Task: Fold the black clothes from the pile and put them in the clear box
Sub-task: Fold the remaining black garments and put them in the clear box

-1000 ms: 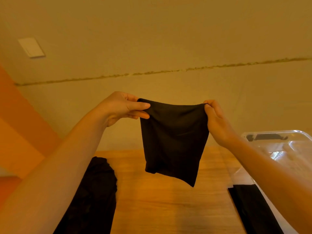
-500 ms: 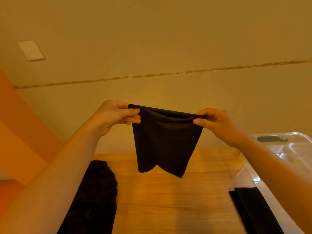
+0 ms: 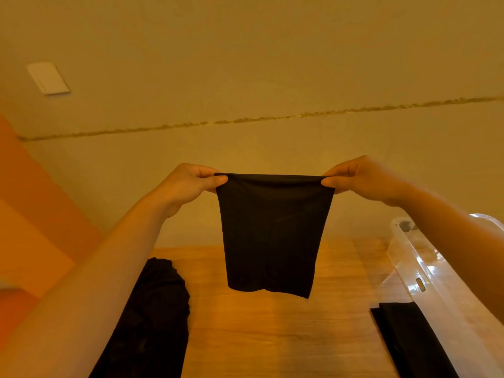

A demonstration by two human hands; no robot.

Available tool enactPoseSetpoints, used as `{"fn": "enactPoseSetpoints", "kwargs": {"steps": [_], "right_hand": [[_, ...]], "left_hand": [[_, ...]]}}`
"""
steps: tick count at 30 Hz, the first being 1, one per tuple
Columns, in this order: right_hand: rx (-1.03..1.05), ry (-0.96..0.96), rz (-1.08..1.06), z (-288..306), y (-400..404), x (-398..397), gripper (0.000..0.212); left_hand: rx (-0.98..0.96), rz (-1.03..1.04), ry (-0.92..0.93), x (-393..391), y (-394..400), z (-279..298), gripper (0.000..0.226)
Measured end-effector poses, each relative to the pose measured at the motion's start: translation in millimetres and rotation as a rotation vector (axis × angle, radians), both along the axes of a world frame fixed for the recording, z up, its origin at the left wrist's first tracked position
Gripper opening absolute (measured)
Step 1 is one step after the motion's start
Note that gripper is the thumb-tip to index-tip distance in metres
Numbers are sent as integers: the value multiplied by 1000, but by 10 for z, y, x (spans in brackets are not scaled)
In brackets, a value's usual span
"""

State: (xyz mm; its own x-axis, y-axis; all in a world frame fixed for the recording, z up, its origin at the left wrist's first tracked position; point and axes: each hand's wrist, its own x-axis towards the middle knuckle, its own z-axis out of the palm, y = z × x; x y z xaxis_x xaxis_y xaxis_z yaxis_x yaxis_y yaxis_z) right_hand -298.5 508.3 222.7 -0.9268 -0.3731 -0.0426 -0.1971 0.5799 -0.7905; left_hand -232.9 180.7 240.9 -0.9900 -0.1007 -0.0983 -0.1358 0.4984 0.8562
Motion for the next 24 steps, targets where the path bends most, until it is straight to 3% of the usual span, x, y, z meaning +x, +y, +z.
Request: {"fn": "enactPoseSetpoints", "kwargs": {"steps": [4, 9, 13, 18, 21, 24], "right_hand": [[34, 81, -84, 59, -94, -260, 17], [-97, 293, -197, 68, -160, -185, 9], [-148, 249, -118, -217, -29, 181, 9], [-12, 188, 21, -1088, 150, 799, 20], [188, 146, 161, -1861, 236, 1230, 22], [474, 17, 287, -2411, 337, 1614, 21]], "left_hand": [[-5, 34, 48, -278, 46, -34, 12], [12, 102, 285, -433, 87, -74, 14], [-13, -6, 352, -72, 73, -356, 16], [-219, -175, 202, 625, 103, -1261, 27], [-324, -289, 71, 1131, 154, -2037, 34], [-483, -440, -91, 1558, 213, -2645, 14]]}}
